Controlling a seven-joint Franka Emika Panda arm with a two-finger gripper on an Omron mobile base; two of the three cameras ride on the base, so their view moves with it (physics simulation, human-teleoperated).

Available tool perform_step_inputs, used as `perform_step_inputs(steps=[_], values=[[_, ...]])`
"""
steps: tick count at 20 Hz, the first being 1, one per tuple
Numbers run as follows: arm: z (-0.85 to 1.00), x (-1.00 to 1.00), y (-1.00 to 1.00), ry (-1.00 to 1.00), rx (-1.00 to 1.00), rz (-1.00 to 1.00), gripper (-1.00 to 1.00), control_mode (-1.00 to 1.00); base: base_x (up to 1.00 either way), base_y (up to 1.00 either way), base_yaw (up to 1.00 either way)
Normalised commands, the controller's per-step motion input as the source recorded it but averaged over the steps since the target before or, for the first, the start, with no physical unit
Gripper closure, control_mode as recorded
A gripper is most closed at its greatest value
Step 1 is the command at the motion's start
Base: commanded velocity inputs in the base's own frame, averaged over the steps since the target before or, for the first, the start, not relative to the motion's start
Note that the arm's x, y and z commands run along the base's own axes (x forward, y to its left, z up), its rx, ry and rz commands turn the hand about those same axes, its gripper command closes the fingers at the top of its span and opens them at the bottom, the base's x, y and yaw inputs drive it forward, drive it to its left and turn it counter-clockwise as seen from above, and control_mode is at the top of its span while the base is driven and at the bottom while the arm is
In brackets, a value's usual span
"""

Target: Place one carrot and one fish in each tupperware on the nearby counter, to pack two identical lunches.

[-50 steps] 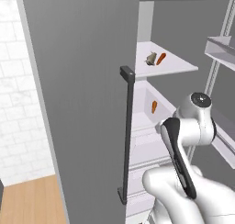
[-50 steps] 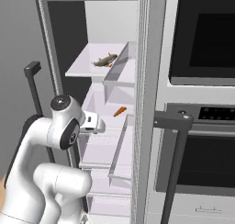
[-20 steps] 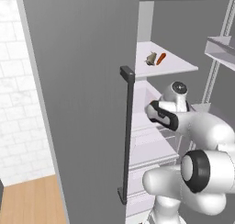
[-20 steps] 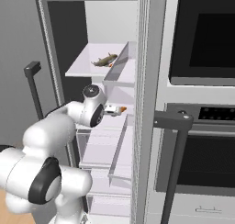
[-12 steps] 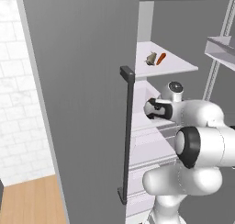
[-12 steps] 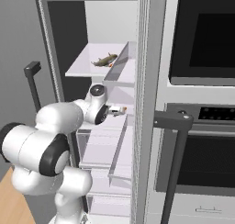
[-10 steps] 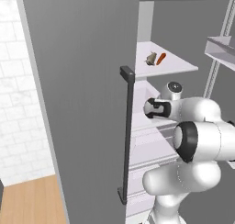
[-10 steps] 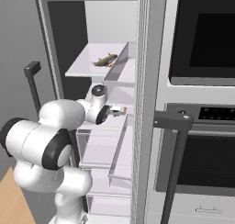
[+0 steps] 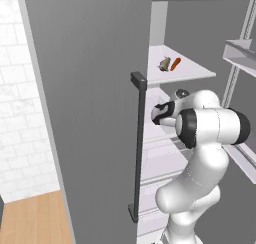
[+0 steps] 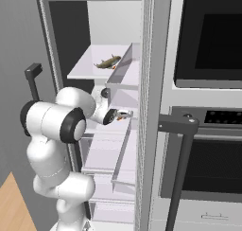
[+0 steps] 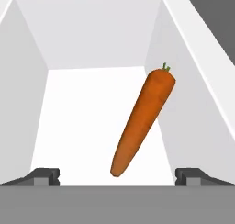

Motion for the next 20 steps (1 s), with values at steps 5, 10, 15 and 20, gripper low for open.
perform_step_inputs(steps=[5, 10, 15, 20], values=[[-0.48, 0.54, -0.13, 0.05, 0.00, 0.00, -1.00, -1.00, 0.00, 0.00, 0.00], [-0.44, 0.68, -0.02, 0.00, 0.00, 0.00, -1.00, -1.00, 0.00, 0.00, 0.00], [-0.81, 0.23, 0.06, 0.04, -0.04, -0.01, 1.00, -1.00, 0.00, 0.00, 0.00], [-0.91, -0.64, 0.22, 0.08, -0.04, -0.06, 1.00, -1.00, 0.00, 0.00, 0.00]])
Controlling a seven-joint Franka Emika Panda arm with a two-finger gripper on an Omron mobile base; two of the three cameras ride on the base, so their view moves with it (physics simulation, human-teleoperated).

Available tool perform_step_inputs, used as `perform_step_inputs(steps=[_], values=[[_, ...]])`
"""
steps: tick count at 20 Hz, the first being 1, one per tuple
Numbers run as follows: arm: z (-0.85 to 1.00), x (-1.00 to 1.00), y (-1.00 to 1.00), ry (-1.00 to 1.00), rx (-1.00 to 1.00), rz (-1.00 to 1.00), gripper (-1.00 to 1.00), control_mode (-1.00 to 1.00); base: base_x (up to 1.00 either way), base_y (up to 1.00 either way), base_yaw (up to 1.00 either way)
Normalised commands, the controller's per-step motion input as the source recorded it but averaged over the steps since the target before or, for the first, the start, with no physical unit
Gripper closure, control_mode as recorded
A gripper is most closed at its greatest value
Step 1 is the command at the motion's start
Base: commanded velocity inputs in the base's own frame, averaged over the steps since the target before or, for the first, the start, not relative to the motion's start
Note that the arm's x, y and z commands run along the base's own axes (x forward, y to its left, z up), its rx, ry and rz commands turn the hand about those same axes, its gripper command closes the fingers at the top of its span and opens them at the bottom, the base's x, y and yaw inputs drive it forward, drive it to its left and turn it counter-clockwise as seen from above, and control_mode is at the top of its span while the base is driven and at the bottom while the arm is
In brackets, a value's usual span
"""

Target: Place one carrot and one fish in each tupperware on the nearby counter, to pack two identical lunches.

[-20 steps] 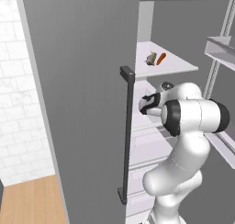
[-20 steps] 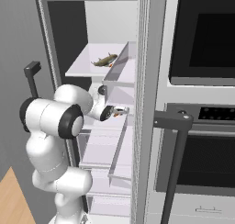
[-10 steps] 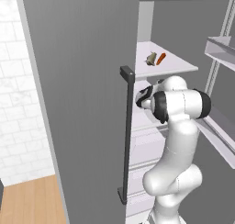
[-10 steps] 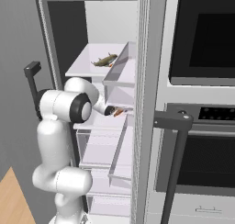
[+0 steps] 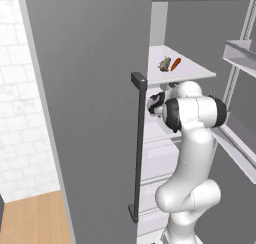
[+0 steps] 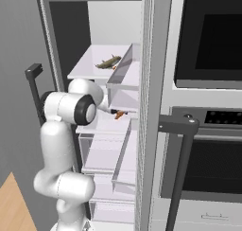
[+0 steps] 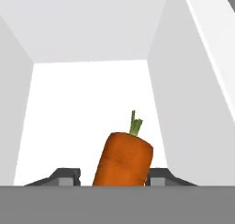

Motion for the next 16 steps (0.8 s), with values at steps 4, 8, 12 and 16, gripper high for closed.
perform_step_inputs(steps=[4, 8, 12, 16], values=[[-0.35, -0.93, 0.08, 0.01, 0.00, -0.04, 1.00, -1.00, 0.00, 0.00, 0.00], [-0.04, -0.89, 0.00, 0.00, 0.01, 0.00, 1.00, -1.00, 0.00, 0.00, 0.00], [0.21, -1.00, 0.03, 0.00, 0.06, 0.00, 1.00, -1.00, 0.00, 0.00, 0.00], [0.84, -1.00, 0.19, 0.00, 0.04, 0.00, 1.00, -1.00, 0.00, 0.00, 0.00]])
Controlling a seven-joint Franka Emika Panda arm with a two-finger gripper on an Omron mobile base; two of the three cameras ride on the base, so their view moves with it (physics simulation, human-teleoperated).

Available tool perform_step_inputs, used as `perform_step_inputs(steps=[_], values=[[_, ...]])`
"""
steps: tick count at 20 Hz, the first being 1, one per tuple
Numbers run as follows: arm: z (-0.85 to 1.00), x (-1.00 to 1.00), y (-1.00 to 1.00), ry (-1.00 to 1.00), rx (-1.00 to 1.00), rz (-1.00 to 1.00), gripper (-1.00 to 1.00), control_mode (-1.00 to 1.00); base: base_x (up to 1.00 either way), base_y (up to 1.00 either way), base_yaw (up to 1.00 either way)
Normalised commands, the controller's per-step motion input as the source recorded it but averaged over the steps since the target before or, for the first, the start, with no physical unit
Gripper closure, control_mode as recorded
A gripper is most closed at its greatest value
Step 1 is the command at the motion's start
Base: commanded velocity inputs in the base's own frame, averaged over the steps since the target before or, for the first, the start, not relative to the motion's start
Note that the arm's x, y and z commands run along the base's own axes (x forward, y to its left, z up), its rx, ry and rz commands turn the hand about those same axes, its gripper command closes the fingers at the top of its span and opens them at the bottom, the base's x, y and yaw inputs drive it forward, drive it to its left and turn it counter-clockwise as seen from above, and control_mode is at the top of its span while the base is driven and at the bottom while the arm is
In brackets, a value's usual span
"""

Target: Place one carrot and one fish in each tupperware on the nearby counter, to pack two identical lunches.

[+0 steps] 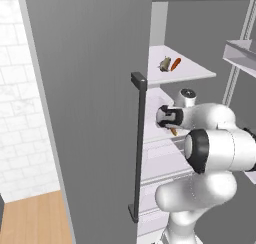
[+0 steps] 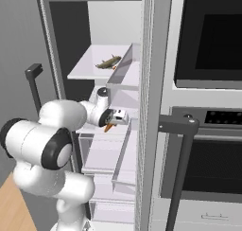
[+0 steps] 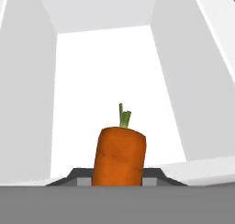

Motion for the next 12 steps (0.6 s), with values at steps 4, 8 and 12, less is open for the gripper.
perform_step_inputs(steps=[4, 8, 12], values=[[1.00, -1.00, 0.10, 0.01, 0.03, 0.00, 1.00, -1.00, 0.00, 0.00, 0.00], [0.91, -1.00, 0.14, 0.07, 0.00, 0.00, 1.00, -1.00, 0.00, 0.00, 0.00], [0.72, -1.00, 0.12, 0.00, 0.00, 0.00, 1.00, -1.00, 0.00, 0.00, 0.00]])
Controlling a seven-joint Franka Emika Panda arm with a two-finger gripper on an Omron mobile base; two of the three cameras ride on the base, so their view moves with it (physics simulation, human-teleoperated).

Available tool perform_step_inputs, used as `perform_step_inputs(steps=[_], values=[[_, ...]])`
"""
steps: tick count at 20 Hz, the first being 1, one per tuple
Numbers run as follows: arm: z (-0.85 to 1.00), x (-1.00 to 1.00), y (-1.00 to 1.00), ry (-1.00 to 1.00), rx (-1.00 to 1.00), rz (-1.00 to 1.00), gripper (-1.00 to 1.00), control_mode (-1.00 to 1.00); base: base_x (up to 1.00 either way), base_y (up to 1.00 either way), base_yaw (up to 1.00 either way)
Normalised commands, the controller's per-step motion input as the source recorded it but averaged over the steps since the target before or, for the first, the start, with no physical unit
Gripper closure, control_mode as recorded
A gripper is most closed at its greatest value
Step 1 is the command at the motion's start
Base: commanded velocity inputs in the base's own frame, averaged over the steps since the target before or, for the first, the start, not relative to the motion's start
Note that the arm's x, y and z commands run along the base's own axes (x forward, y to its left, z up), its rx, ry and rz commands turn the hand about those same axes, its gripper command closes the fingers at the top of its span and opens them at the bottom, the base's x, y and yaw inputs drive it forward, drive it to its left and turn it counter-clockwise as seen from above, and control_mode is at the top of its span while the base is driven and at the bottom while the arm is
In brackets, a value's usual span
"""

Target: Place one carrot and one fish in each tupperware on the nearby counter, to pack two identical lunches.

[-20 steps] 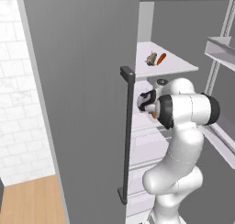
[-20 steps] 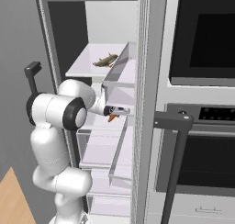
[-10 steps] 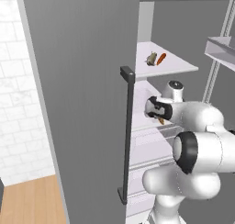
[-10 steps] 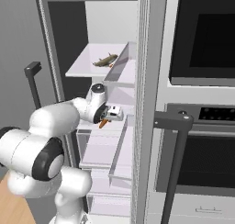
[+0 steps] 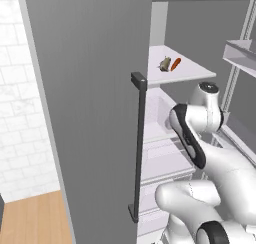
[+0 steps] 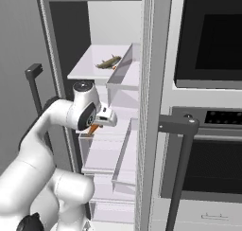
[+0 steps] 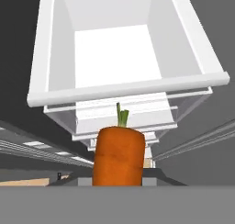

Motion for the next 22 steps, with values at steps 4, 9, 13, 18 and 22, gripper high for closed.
perform_step_inputs(steps=[4, 9, 13, 18, 22], values=[[0.73, -1.00, 0.04, -0.08, 0.00, 0.01, 1.00, -1.00, 0.00, 0.00, 0.00], [0.66, -1.00, 0.04, -0.17, 0.00, 0.01, 1.00, -1.00, 0.00, 0.00, 0.00], [0.21, -1.00, 0.10, -0.03, 0.00, 0.03, 1.00, -1.00, 0.00, 0.00, 0.00], [0.01, -0.60, 0.10, 0.00, 0.00, 0.05, 1.00, 1.00, -0.40, 0.09, 0.03], [0.00, 0.00, 0.00, 0.00, 0.00, 0.00, 1.00, 1.00, -1.00, 0.28, 0.07]])
